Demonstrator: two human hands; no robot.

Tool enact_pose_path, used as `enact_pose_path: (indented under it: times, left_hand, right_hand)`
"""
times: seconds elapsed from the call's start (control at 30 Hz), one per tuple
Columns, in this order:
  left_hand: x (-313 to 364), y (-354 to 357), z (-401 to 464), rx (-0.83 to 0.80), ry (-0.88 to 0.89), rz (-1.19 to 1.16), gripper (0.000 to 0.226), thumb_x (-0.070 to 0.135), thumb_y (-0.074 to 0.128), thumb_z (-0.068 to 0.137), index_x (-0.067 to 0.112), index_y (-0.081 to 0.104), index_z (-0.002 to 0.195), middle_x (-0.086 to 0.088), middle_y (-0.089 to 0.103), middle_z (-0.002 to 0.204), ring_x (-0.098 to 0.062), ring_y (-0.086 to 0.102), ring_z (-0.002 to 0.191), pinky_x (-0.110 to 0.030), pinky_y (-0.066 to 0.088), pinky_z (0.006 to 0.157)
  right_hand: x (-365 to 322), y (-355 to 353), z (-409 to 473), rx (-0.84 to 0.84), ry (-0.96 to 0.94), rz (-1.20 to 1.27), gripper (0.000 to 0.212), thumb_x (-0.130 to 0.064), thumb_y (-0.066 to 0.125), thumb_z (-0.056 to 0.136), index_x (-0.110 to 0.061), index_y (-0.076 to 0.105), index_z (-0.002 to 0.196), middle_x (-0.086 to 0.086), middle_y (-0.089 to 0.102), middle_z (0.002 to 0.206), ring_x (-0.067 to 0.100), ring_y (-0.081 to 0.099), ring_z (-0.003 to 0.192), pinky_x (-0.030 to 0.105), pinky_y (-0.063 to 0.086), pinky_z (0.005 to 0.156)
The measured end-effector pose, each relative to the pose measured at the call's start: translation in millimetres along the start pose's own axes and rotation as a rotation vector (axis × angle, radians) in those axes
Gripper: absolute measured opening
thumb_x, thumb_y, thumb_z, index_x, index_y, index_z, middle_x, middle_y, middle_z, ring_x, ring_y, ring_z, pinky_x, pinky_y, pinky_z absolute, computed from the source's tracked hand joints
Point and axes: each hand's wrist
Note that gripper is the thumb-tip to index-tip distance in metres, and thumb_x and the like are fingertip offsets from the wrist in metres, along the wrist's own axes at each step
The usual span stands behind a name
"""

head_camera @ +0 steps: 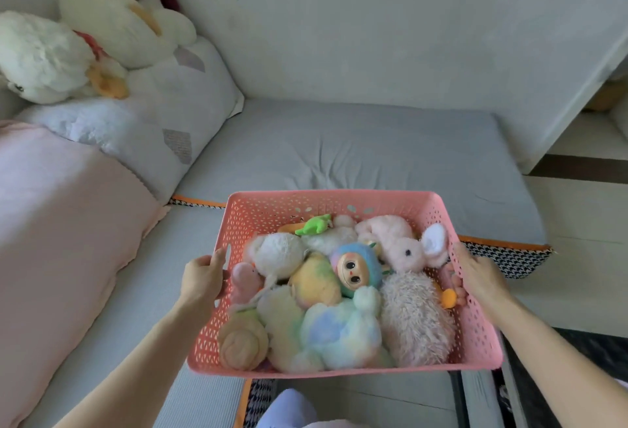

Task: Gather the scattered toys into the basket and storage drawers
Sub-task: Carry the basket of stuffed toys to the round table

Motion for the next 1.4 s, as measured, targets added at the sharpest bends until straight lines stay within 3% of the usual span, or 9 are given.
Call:
enact_pose_path:
  times: [0.27,0.5,0.6,0.8,0.93,1.2,1.4]
  left_hand:
    - [81,108,118,-0.222,0.076,0.082,0.036,0.024,0.050,0.094,0.003,0.048,0.065,-0.009,0.043,0.056,-0.019,0.036,0.046,-0.026,0.032,0.047]
    - [162,202,178,-0.410,0.247,0.257,0.036,0.018,0.050,0.094,0.003,0.051,0.061,-0.010,0.047,0.053,-0.020,0.041,0.046,-0.027,0.037,0.049]
    - [191,256,185,-0.487,0.298,0.305,0.029,0.014,0.051,0.093,-0.001,0.056,0.069,-0.011,0.048,0.055,-0.021,0.042,0.047,-0.030,0.039,0.053]
    - [221,366,177,-0.612,0.394,0.407,0.013,0.008,0.044,0.094,0.003,0.056,0.092,-0.009,0.054,0.063,-0.021,0.046,0.051,-0.030,0.041,0.050]
    - [243,451,156,-0.682,0.404,0.421,0.014,0.008,0.045,0.094,0.000,0.056,0.092,-0.010,0.053,0.063,-0.022,0.046,0.051,-0.028,0.039,0.048]
    - [276,595,104,-0.766,0.495,0.442,0.012,0.003,0.044,0.090,0.001,0.056,0.091,-0.010,0.054,0.062,-0.025,0.048,0.052,-0.032,0.043,0.055]
    - [300,692,66,-0.874,0.610,0.502,0.013,0.008,0.043,0.090,0.006,0.057,0.089,-0.014,0.060,0.074,-0.030,0.056,0.065,-0.043,0.050,0.062]
  right_hand:
    - [-10,-11,78,0.185,0.143,0.180,0.054,-0.047,0.043,0.095,-0.007,0.054,0.059,0.007,0.047,0.047,0.020,0.041,0.043,0.025,0.038,0.045]
    - [-27,-38,106,0.378,0.275,0.290,0.054,-0.055,0.048,0.089,-0.010,0.053,0.059,0.009,0.049,0.052,0.019,0.044,0.048,0.028,0.039,0.052]
    - [-24,-55,114,0.474,0.306,0.383,0.052,-0.053,0.050,0.089,-0.010,0.053,0.060,0.009,0.047,0.052,0.019,0.042,0.047,0.028,0.038,0.050]
    - [-3,-102,153,0.615,0.356,0.442,0.044,-0.043,0.050,0.093,-0.007,0.053,0.067,0.007,0.047,0.051,0.019,0.039,0.044,0.025,0.036,0.045]
    - [20,-154,187,0.671,0.412,0.506,0.042,-0.041,0.053,0.092,-0.009,0.054,0.064,0.007,0.048,0.053,0.018,0.039,0.045,0.025,0.035,0.046]
    - [47,-254,226,0.843,0.456,0.492,0.051,-0.063,0.055,0.082,-0.014,0.057,0.066,0.006,0.055,0.060,0.019,0.046,0.051,0.030,0.040,0.054]
    - [63,-310,248,0.963,0.495,0.523,0.052,-0.056,0.052,0.087,-0.010,0.051,0.062,0.008,0.051,0.057,0.018,0.042,0.042,0.023,0.037,0.042]
Point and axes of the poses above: each hand's wrist, its own z-axis towards the middle knuckle, its own y-axis out of the palm, x = y × z
